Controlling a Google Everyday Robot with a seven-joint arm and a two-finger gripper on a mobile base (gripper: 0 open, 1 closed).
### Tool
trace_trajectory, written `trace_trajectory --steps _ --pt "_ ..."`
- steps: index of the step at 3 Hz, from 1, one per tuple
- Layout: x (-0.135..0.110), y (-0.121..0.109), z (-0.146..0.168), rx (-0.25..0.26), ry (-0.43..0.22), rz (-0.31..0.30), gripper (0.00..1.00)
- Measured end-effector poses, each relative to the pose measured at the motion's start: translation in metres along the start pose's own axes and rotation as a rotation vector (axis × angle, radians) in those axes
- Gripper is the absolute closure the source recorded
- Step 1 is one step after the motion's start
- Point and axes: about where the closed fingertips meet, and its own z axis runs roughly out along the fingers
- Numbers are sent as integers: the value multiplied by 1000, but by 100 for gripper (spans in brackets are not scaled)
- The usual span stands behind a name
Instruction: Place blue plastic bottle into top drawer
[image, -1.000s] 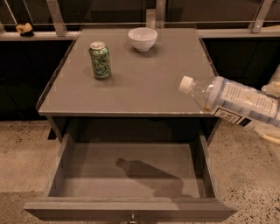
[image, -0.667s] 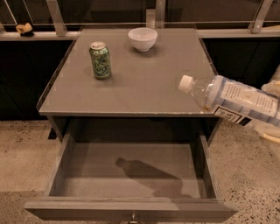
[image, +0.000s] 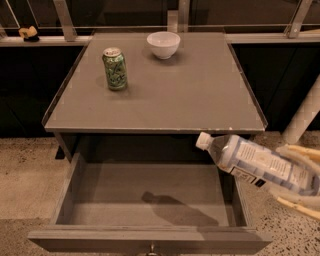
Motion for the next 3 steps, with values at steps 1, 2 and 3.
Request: trace_trajectory --steps 1,2,3 --pt "32 42 45 -83 -20 84 100" --pt "35 39 50 -82 -18 87 100" --pt "44 16 75 -120 -45 78 100"
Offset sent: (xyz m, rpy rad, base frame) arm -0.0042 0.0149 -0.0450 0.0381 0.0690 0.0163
